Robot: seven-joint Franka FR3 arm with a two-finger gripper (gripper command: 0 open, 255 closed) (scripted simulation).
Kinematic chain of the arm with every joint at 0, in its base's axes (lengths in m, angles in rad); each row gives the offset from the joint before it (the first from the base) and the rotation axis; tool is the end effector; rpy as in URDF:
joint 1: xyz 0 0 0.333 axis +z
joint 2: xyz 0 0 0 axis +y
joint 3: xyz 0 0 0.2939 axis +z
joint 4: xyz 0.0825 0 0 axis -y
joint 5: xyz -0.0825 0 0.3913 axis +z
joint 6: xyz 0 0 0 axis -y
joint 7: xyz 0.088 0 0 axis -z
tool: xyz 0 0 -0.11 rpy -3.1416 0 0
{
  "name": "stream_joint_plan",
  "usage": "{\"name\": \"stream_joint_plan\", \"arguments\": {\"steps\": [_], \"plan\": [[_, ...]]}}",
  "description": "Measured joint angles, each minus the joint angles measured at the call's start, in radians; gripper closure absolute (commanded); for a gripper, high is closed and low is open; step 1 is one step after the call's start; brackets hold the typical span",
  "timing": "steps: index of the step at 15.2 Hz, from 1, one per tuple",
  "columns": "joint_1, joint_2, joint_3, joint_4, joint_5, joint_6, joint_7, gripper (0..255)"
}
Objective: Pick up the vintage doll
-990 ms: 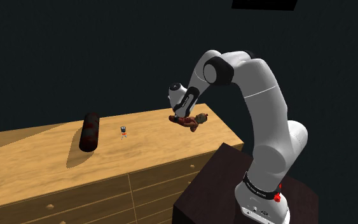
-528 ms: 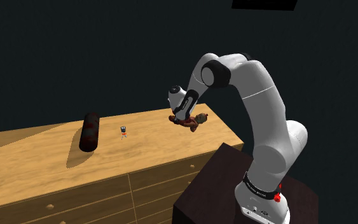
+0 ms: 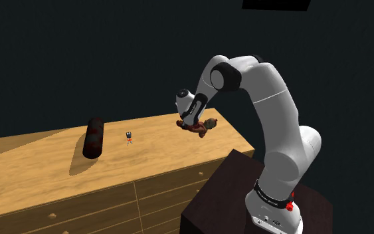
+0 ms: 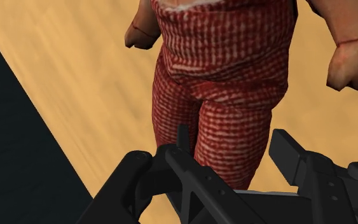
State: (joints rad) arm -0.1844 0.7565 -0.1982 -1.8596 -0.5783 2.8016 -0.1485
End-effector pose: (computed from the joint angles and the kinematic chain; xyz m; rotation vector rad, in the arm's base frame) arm 0.5960 -0.2101 0.1022 2.6965 0.4972 0.0834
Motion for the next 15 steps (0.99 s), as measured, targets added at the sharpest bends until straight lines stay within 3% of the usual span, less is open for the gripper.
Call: {"name": "stream_joint_plan", "arguments": {"steps": [15], "plan": [[-0.024,-0.168,0.038,-0.056,0.034,-0.108,-0.076,255]]}}
